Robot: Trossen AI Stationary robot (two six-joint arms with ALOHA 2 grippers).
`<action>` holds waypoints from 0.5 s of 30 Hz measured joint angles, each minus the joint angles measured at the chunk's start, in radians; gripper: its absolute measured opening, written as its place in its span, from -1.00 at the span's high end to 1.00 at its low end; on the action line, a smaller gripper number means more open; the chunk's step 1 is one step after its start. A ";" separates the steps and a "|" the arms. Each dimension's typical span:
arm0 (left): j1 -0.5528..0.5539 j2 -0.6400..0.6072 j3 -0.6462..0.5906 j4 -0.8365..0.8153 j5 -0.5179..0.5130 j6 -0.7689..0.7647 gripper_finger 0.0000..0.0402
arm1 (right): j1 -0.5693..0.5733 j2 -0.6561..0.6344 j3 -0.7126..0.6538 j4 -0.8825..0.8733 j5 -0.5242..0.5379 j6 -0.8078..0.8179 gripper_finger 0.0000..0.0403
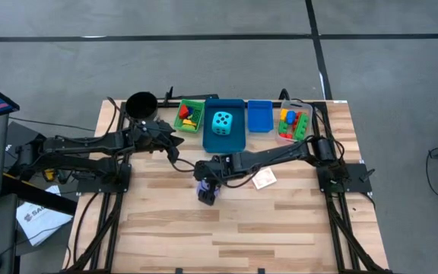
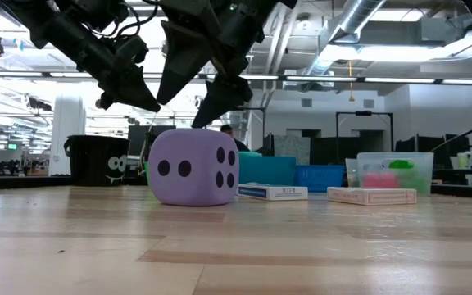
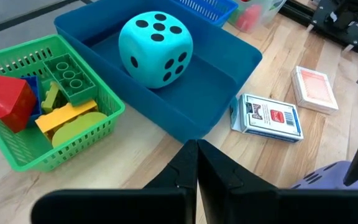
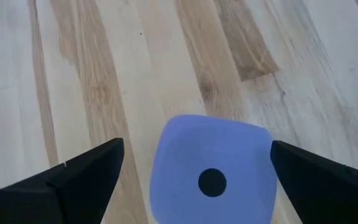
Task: Pick & Place Toys
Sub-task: Put the purple die into the blue bin
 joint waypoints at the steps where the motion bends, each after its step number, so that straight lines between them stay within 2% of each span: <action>1: 0.000 0.000 0.000 -0.001 0.000 0.000 1.00 | 0.000 0.000 0.000 -0.001 0.001 -0.001 -0.99; 15: 0.000 0.000 0.000 0.000 0.001 0.000 1.00 | -0.002 0.000 -0.054 -0.059 0.001 0.001 -0.99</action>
